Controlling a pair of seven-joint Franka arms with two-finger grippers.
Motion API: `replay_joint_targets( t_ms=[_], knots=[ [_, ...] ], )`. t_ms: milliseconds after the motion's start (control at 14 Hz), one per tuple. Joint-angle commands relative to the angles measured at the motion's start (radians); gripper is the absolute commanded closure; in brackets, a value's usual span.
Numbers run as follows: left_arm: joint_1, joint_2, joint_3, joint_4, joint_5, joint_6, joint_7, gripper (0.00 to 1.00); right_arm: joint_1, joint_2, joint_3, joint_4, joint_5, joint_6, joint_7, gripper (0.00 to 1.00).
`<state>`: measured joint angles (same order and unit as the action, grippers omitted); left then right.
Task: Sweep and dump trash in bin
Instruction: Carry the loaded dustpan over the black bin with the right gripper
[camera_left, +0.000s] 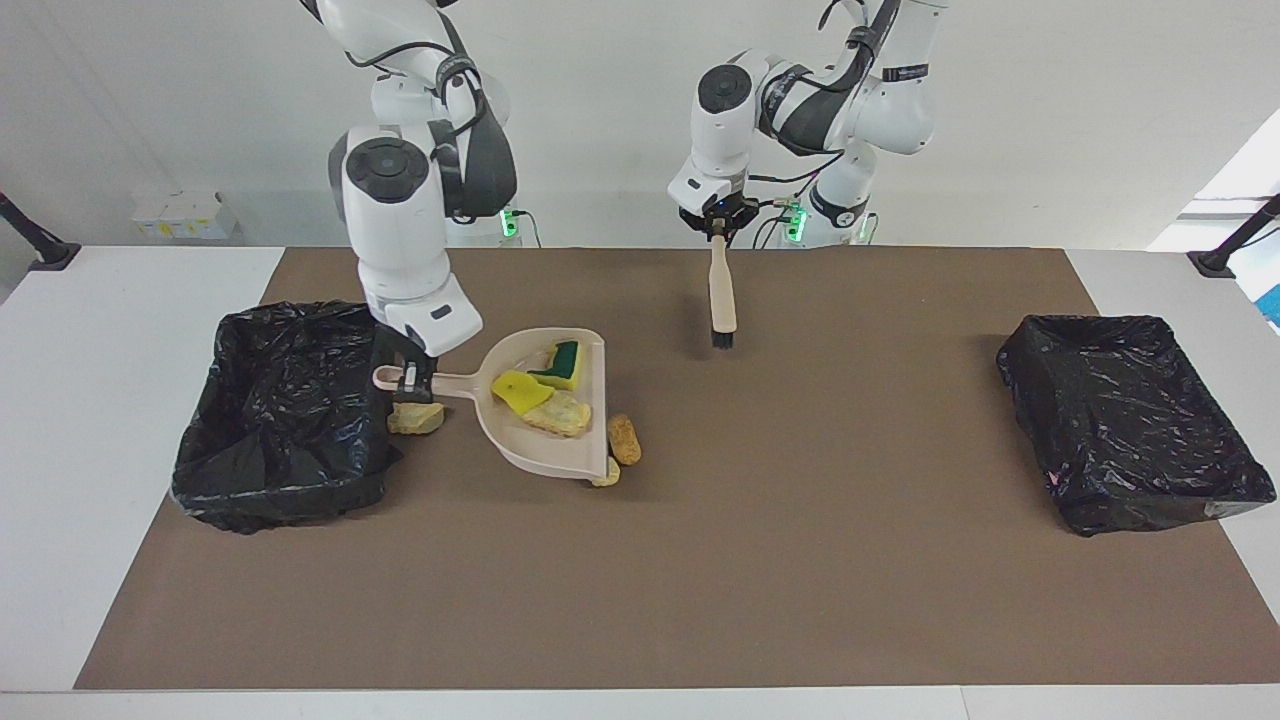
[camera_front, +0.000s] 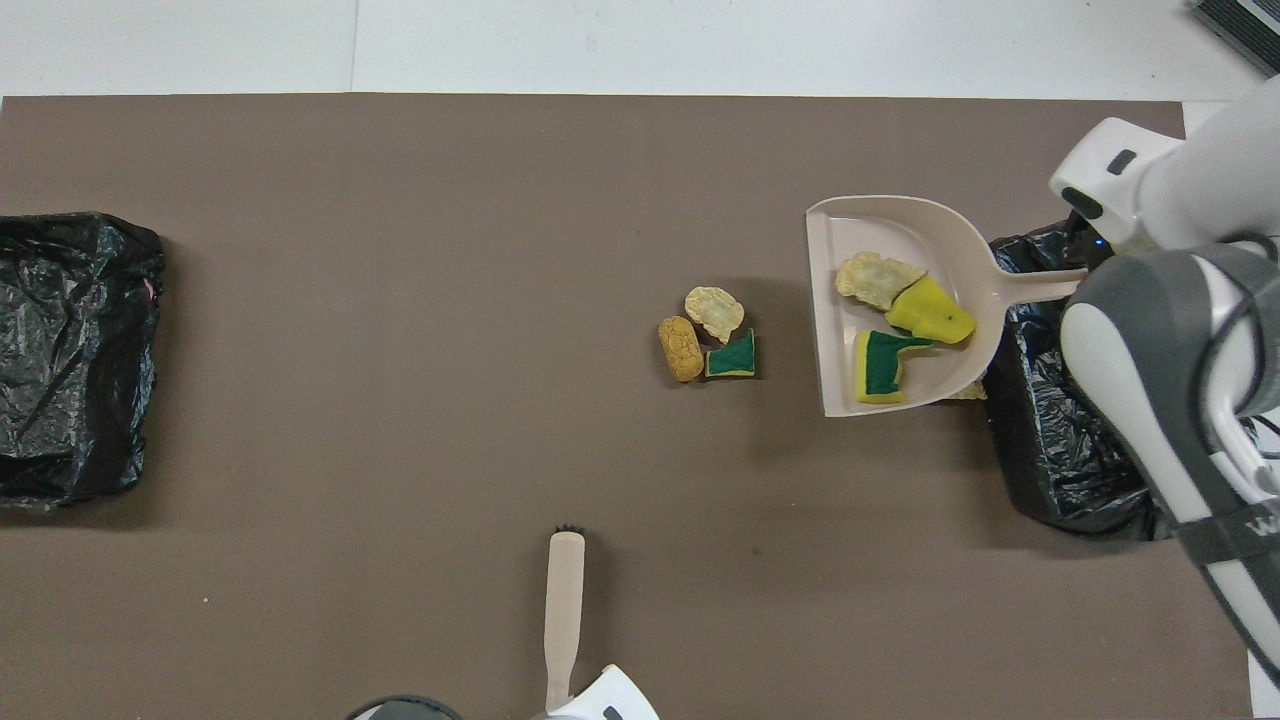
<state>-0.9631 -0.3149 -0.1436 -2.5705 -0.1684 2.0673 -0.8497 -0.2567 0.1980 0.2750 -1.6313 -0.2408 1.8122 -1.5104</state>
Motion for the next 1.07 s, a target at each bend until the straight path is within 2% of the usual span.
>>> replay_joint_targets(
  t_ms=[0,215,358,501,715,787,930,1002],
  knots=[
    [-0.034,-0.032,0.016,-0.046,-0.049,0.04,0.0,1.0,-0.093,-0.038,0.009,-0.007,0.011,-0.027,-0.129,1.0],
    [-0.023,-0.018,0.018,-0.042,-0.115,0.042,0.006,1.0,-0.217,-0.052,0.006,-0.024,-0.001,-0.007,-0.27,1.0],
    [-0.02,-0.009,0.018,-0.042,-0.128,0.045,-0.003,1.0,-0.281,-0.068,0.006,-0.05,-0.06,0.016,-0.312,1.0],
    [-0.019,0.013,0.019,-0.04,-0.146,0.053,0.001,0.94,-0.329,-0.087,0.006,-0.085,-0.138,0.083,-0.321,1.0],
    [0.018,0.029,0.019,-0.031,-0.154,0.053,0.011,0.43,-0.366,-0.118,0.003,-0.159,-0.28,0.222,-0.306,1.0],
    [0.032,0.051,0.019,-0.008,-0.154,0.045,0.011,0.0,-0.365,-0.126,0.003,-0.171,-0.341,0.228,-0.288,1.0],
    [0.046,0.08,0.027,0.035,-0.152,0.034,0.02,0.0,-0.351,-0.135,0.004,-0.18,-0.45,0.226,-0.237,1.0],
    [0.085,0.098,0.027,0.071,-0.151,0.033,0.032,0.0,-0.331,-0.143,0.006,-0.197,-0.531,0.226,-0.202,1.0]
  ],
)
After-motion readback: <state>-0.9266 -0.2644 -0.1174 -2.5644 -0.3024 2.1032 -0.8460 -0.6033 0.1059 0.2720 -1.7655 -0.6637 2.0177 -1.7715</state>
